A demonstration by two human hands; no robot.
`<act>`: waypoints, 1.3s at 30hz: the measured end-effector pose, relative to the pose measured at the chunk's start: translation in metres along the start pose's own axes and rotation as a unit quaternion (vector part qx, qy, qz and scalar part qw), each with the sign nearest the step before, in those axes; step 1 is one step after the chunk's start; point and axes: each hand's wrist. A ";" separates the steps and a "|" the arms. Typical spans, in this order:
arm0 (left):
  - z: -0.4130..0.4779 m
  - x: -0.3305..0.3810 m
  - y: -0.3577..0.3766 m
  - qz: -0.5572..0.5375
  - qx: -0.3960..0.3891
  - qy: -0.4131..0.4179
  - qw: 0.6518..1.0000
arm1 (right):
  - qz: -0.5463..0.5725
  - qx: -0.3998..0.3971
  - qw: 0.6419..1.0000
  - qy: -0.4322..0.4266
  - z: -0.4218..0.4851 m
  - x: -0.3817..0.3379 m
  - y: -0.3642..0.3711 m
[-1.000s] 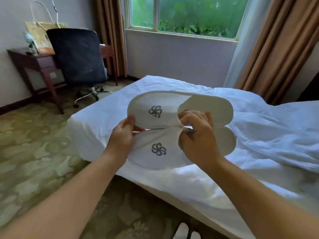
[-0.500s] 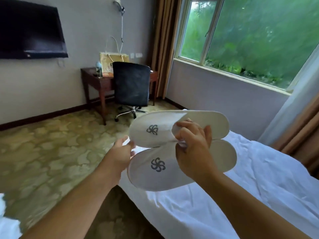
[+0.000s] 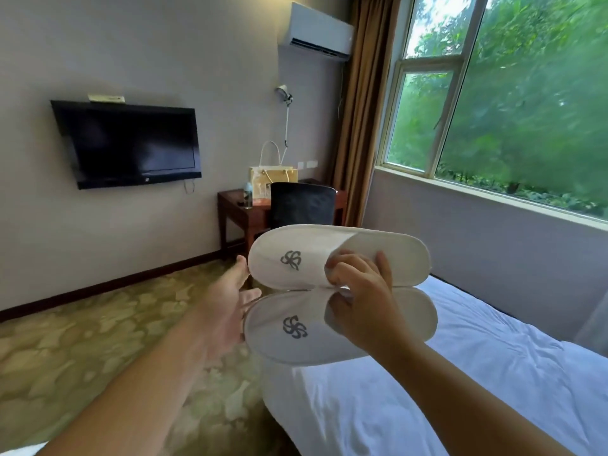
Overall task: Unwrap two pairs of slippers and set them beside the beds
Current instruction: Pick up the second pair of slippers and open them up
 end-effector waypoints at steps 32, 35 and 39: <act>0.314 0.178 -0.115 -0.005 0.060 0.140 0.988 | 0.168 -0.017 0.985 -0.024 0.243 0.125 0.378; 0.367 0.206 -0.137 0.050 0.048 0.123 0.990 | 0.137 0.003 0.990 -0.037 0.267 0.129 0.417; 0.426 0.236 -0.148 0.082 0.042 0.118 0.989 | 0.091 0.014 0.996 -0.013 0.294 0.139 0.450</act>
Point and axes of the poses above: each hand's wrist, its own z-axis towards the middle knuckle, its own y-axis out of the palm, x = y × z, and after that the axes turned 11 degrees about x, right-handed
